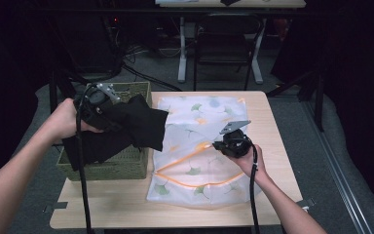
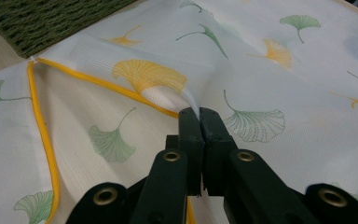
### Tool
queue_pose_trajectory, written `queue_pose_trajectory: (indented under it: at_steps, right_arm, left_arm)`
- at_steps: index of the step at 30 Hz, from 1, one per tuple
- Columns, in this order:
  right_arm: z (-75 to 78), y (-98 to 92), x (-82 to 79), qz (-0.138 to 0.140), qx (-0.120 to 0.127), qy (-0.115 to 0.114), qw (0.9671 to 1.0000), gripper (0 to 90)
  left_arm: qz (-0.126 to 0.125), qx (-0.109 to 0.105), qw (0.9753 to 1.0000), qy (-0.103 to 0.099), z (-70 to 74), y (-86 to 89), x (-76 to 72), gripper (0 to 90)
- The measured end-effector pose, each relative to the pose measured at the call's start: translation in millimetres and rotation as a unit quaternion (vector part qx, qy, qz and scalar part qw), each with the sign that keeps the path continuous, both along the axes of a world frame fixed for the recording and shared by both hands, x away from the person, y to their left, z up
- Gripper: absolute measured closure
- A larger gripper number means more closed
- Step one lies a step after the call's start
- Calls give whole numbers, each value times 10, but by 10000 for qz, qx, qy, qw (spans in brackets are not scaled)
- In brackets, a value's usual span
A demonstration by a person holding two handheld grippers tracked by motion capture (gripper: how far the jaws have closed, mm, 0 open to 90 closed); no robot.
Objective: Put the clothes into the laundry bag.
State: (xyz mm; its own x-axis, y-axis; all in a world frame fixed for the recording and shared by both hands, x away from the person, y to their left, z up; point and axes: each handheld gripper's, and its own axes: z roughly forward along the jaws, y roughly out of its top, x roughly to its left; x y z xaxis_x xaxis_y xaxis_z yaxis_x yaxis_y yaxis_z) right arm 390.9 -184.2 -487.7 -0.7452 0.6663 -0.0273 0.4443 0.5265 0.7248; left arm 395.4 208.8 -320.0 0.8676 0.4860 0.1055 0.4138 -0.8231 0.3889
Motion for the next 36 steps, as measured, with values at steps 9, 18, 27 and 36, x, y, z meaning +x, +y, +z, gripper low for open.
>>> queue_pose_trajectory:
  at_steps: [9, 18, 27, 36]
  right_arm:
    - [4, -1, -2, -13, 13, -2, 10000, 888]
    - [10, -1, -3, -38, 38, -17, 10000, 887]
    - [18, 3, -10, -75, 59, -28, 10000, 888]
    - [29, 10, -17, -102, 63, -52, 9999, 888]
  left_arm:
    - [-178, -99, 9998, 89, -1, -199, -120, 589]
    - [-308, -252, 9988, 276, -36, -398, -228, 588]
    - [-548, -296, 9972, 411, -149, -596, -307, 587]
    - [-718, -342, 9949, 621, -323, -775, -375, 587]
